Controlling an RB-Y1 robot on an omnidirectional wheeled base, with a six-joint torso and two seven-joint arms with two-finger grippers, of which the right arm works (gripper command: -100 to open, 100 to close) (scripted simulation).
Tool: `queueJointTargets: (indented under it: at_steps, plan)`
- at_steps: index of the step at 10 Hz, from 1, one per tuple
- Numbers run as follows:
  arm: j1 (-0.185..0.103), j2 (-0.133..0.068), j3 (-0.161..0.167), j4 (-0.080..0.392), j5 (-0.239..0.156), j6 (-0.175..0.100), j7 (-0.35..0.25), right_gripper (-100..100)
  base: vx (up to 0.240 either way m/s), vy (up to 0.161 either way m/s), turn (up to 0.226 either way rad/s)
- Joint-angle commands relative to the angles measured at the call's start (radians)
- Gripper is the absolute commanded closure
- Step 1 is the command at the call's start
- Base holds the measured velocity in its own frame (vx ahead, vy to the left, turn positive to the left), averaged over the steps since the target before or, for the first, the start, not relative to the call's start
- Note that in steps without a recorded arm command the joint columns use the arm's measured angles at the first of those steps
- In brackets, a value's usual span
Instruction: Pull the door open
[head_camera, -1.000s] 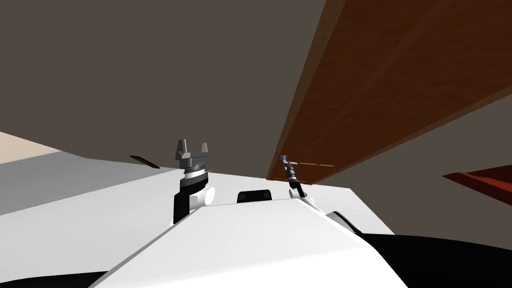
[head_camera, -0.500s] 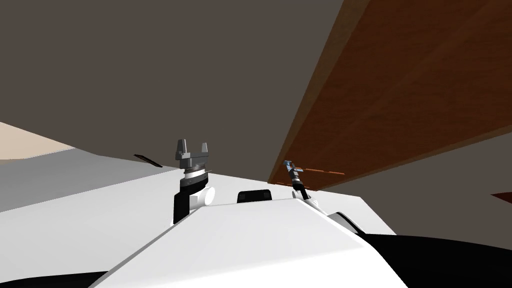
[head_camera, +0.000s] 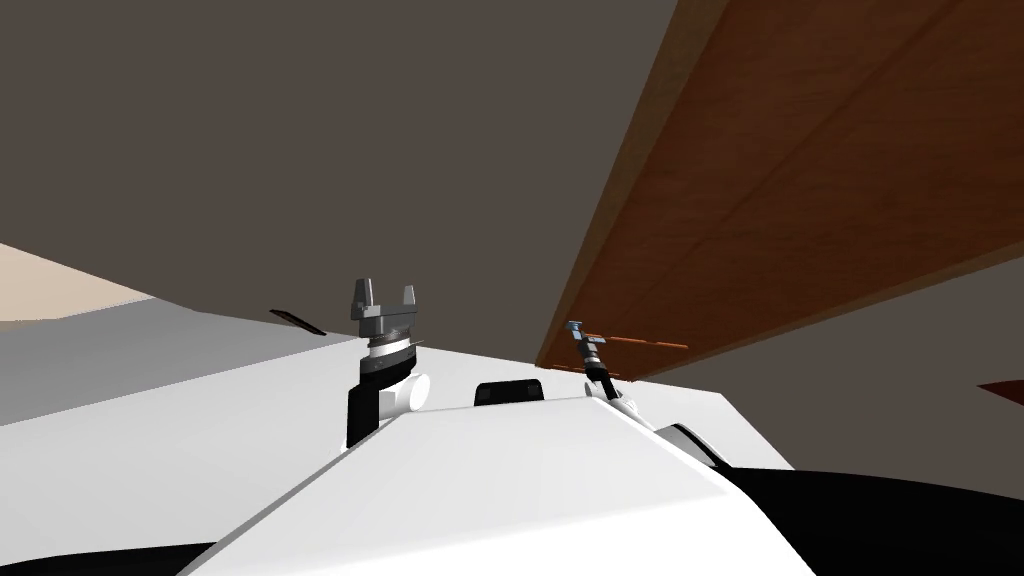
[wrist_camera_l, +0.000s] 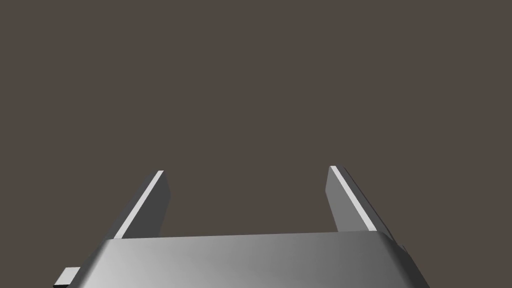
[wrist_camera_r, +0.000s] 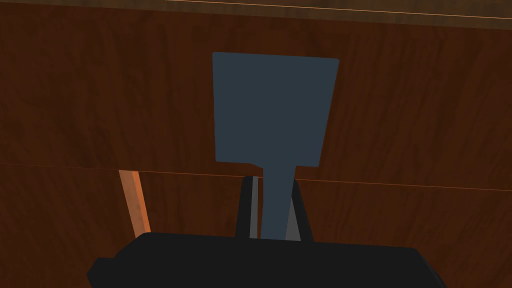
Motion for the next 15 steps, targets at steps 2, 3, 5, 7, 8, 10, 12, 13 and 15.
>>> queueJointTargets:
  at_steps: [2,3,5,7,8,10,12,13,15]
  plan:
    - [0.013,-0.014,0.018,-0.007,0.005,-0.013,-0.015,100,-0.068,-0.021,0.062]
    - [0.016,-0.017,0.023,-0.009,0.007,-0.016,-0.019,100,-0.184,-0.015,0.085]
    - [0.031,-0.035,0.046,-0.017,0.013,-0.032,-0.038,100,-0.188,-0.038,0.076]
    - [0.048,-0.053,0.07,-0.026,0.02,-0.048,-0.058,100,-0.232,-0.039,0.097]
    - [0.06,-0.066,0.087,-0.033,0.025,-0.06,-0.072,100,-0.194,-0.032,0.108]
    - [0.072,-0.079,0.104,-0.039,0.031,-0.072,-0.086,100,-0.186,-0.038,0.071]
    - [0.092,-0.093,0.117,-0.032,0.027,-0.096,-0.095,100,-0.105,-0.017,0.09]
    - [0.101,-0.1,0.127,-0.029,0.025,-0.113,-0.103,100,-0.211,-0.101,0.196]
    - [0.118,-0.113,0.144,-0.025,0.023,-0.143,-0.115,100,-0.179,-0.057,0.116]
